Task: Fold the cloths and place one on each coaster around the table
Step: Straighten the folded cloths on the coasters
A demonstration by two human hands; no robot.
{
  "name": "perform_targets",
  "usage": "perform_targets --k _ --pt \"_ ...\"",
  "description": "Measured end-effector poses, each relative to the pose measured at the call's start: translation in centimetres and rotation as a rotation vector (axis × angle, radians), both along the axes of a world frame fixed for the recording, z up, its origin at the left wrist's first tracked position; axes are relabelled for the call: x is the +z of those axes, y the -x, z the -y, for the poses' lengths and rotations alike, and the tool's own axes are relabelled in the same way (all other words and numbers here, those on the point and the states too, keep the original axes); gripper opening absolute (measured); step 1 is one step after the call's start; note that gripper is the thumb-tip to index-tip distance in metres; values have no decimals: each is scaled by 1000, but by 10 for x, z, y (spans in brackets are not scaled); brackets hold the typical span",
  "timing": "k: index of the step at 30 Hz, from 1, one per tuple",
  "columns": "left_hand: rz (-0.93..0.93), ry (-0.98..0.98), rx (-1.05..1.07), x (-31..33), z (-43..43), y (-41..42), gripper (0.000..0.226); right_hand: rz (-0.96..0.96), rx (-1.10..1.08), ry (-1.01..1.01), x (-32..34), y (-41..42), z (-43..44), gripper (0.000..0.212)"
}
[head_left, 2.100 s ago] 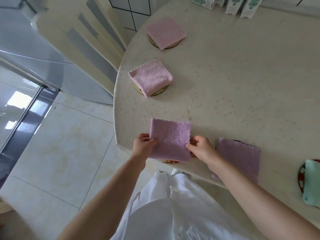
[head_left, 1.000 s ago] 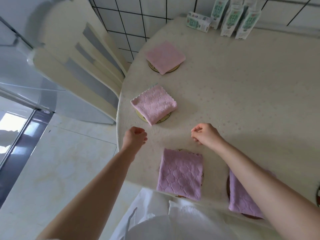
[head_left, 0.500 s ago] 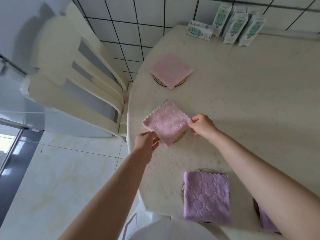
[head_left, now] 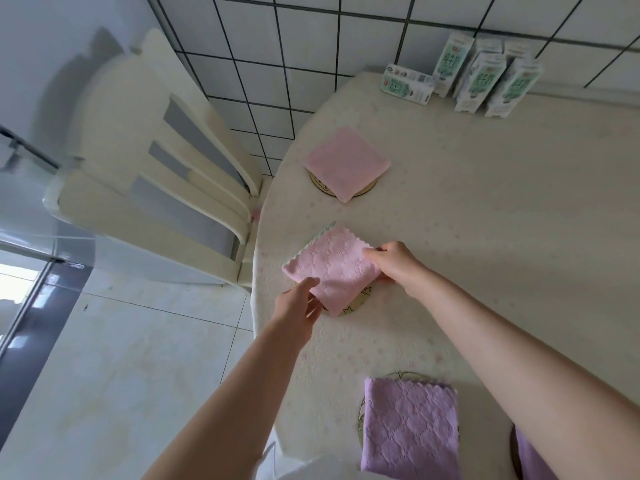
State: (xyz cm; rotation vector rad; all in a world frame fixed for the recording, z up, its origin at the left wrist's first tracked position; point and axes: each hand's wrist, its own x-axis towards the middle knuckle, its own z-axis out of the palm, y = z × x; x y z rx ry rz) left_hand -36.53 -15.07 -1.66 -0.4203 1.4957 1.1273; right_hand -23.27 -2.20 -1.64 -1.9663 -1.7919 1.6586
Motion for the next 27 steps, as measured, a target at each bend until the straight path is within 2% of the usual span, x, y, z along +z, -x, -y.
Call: perform_targets --k 6,9,19,25,27 --pt "-44 -106 -52 0 -2 6 30 -171 -77 83 -1 -8 1 18" --pt "-160 -143 -145 -1 -10 13 36 -204 -165 73 -1 -16 13 11" --pt "-432 -98 -413 -5 -36 42 34 -126 -230 26 -20 -15 70 12" --pt "-449 -41 -436 -15 -22 44 37 -75 -171 -34 -27 -13 76 18" --pt "-487 -10 -440 -17 -18 40 33 -54 -156 -32 -29 -15 76 14"
